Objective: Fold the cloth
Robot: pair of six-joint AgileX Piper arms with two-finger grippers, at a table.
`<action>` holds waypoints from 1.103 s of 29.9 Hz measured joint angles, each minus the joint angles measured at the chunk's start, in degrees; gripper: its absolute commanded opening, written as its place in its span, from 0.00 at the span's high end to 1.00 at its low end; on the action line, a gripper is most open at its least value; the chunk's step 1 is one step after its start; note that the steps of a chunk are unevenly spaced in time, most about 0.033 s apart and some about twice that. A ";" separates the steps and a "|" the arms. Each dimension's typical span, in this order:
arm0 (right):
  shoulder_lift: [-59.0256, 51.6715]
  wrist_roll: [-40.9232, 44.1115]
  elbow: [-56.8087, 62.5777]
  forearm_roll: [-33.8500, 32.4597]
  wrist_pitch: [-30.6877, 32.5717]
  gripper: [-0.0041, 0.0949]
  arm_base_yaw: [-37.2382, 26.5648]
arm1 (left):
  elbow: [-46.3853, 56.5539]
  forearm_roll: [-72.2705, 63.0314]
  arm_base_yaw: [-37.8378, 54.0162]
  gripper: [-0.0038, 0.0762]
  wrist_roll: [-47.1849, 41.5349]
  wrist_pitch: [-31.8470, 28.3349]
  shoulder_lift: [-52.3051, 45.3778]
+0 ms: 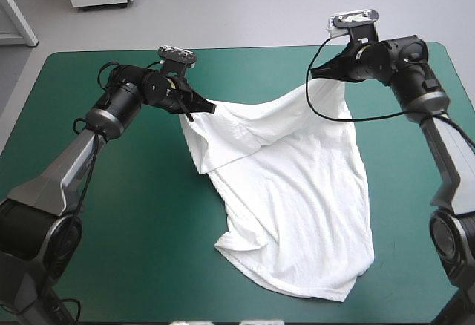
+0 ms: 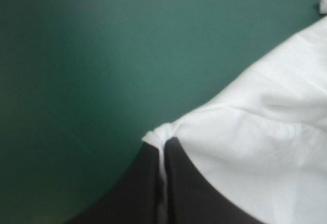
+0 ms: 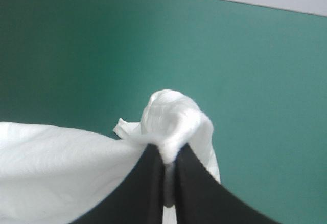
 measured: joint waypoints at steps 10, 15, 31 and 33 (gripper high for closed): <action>11.33 -0.26 0.06 0.00 -0.70 0.92 0.00 | -1.40 -0.73 2.78 0.96 1.32 -5.98 11.22; 13.24 -3.70 0.06 2.00 -0.70 0.56 0.00 | -1.80 -6.12 2.78 0.86 5.97 -4.93 13.77; 1.10 -6.71 0.11 3.75 3.48 0.29 -3.18 | -6.91 -1.68 4.20 0.25 9.22 15.20 9.25; -2.91 -6.76 0.11 3.48 4.94 0.29 -4.21 | -7.03 -2.09 4.25 0.25 9.22 19.69 5.69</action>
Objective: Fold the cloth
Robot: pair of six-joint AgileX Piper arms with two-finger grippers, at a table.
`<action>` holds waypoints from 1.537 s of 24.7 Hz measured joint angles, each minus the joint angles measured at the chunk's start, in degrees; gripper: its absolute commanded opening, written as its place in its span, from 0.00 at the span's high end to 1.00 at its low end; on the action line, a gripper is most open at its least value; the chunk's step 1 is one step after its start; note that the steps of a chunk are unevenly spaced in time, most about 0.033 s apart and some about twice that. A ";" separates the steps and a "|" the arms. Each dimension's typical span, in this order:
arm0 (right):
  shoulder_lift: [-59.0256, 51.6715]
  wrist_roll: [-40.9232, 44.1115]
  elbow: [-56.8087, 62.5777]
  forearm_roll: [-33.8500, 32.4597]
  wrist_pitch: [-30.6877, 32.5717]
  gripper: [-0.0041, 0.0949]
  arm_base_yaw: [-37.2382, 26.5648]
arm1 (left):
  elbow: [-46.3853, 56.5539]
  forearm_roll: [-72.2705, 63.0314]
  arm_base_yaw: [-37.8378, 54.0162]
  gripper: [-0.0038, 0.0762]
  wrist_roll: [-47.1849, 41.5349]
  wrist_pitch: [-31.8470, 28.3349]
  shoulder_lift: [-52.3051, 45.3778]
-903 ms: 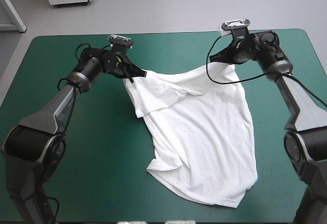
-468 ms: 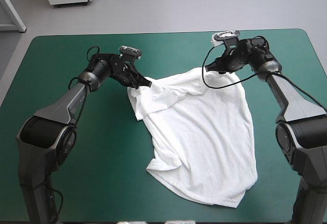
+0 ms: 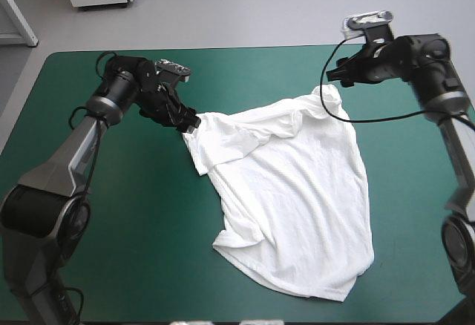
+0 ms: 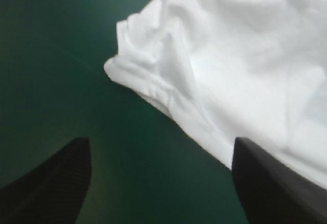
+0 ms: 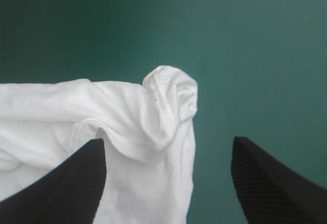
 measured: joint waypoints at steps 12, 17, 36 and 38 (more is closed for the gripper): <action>-27.27 0.79 17.76 1.24 7.79 0.29 -0.40 | 8.74 -5.44 -10.43 0.25 -1.18 3.80 -24.85; -37.68 1.42 30.38 3.15 11.36 0.29 -0.40 | 19.27 -4.65 -16.36 0.25 -3.56 3.99 -31.95; -50.98 0.27 39.78 1.69 18.97 0.29 10.92 | 38.07 -2.35 -31.24 0.26 -0.09 -9.35 -18.49; -50.98 -0.38 42.15 1.32 18.97 0.29 13.13 | 38.32 -2.47 -31.24 0.27 -0.04 -11.09 -15.37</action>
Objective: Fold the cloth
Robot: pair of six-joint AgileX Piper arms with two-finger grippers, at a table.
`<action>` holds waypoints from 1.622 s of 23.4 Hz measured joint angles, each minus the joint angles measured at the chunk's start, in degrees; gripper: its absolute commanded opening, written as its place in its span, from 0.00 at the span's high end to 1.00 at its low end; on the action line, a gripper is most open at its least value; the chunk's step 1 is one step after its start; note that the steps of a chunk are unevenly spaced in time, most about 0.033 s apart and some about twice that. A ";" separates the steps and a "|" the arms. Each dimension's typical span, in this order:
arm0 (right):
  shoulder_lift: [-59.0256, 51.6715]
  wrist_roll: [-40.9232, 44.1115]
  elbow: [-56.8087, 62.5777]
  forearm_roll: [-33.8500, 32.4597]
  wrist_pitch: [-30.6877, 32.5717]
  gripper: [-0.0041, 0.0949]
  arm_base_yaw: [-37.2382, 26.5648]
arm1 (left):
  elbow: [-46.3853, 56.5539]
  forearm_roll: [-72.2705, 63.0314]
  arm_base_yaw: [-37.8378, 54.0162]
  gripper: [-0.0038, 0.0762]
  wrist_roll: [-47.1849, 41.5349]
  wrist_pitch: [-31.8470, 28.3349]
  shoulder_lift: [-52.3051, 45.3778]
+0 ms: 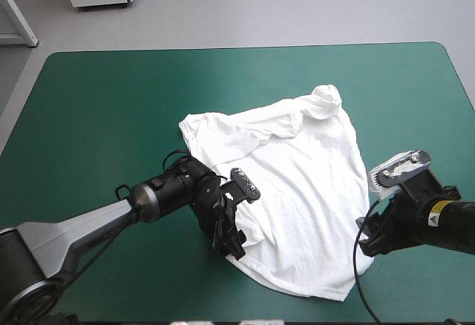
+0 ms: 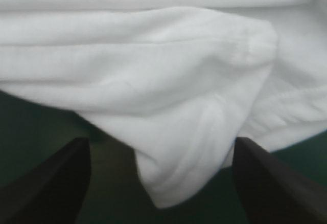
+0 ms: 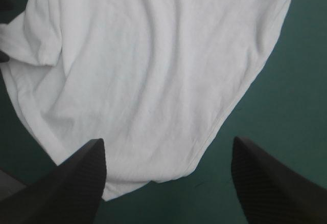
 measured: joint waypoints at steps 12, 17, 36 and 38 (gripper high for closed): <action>0.00 -2.60 14.06 -1.45 -0.15 0.35 12.98 | -1.92 -0.60 0.06 0.75 2.08 -1.13 6.82; 0.00 -0.98 19.62 -6.16 -0.42 0.35 15.10 | -2.36 -2.26 0.12 0.96 2.77 -3.29 7.71; 17.48 13.03 27.97 -9.92 -17.73 0.33 15.10 | -2.60 -7.15 0.16 0.96 4.86 -4.52 8.45; 19.67 13.03 27.18 -9.34 -17.18 0.38 15.10 | -2.60 -7.22 0.16 0.96 5.50 -4.52 8.51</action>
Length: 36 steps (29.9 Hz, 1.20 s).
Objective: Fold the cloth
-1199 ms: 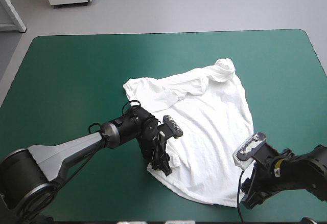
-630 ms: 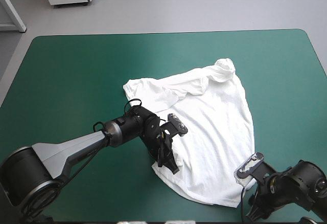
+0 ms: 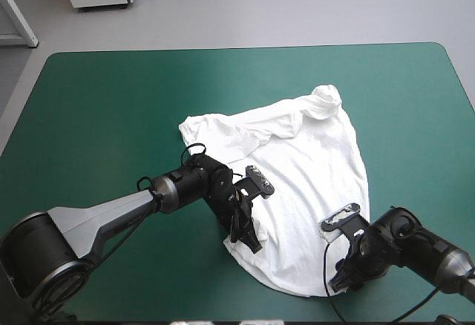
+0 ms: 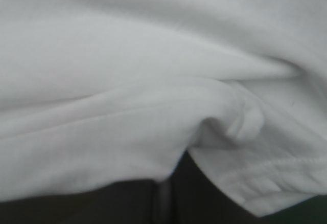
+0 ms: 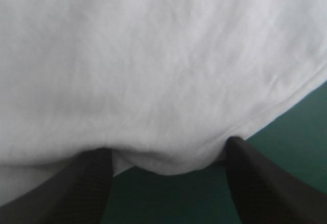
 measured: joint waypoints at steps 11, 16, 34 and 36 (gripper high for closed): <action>4.46 -0.50 -2.14 2.80 1.68 0.97 0.00 | 0.00 0.09 0.00 0.96 0.41 -0.15 0.13; 4.46 -0.50 -2.14 2.85 1.37 0.97 0.00 | -0.06 1.07 0.00 0.96 0.41 -0.16 0.13; -2.74 3.56 -19.95 -2.16 9.50 0.97 0.00 | -3.74 12.40 -0.20 0.96 -9.19 11.86 -15.96; -4.10 3.84 -24.41 -3.23 11.96 0.97 0.00 | -6.57 13.10 -0.20 0.96 -10.14 14.66 -18.75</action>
